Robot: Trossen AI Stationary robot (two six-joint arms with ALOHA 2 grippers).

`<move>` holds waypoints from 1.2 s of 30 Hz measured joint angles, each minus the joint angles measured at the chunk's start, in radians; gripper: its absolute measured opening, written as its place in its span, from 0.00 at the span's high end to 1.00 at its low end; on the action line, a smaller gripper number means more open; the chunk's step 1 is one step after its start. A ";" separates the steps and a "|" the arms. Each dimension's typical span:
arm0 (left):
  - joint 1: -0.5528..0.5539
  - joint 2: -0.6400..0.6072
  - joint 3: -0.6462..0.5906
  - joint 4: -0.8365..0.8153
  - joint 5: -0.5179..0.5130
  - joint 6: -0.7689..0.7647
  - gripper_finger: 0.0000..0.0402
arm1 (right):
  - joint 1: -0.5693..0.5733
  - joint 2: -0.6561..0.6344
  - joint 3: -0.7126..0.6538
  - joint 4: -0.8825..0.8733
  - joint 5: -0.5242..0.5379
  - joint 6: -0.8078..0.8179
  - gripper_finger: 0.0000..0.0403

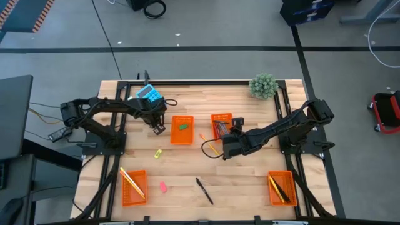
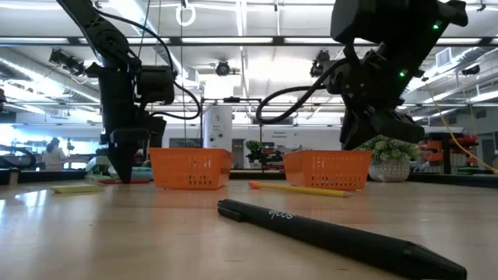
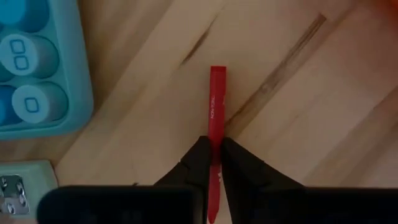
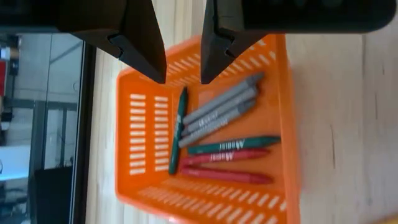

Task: Sort crayons/erasers/pens/pencils in bins
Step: Put the red crayon into the top right orange bin

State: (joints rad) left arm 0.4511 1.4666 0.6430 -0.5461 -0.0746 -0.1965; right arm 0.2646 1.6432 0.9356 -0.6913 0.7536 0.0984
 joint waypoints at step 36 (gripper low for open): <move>-0.244 0.041 0.463 0.189 -0.013 0.384 0.90 | 0.266 -0.237 0.000 -0.597 0.257 0.698 0.74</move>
State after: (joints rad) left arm 0.2073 1.5075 1.1061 -0.3573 -0.0878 0.1878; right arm 0.5307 1.4063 0.9352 -1.2881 1.0109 0.7966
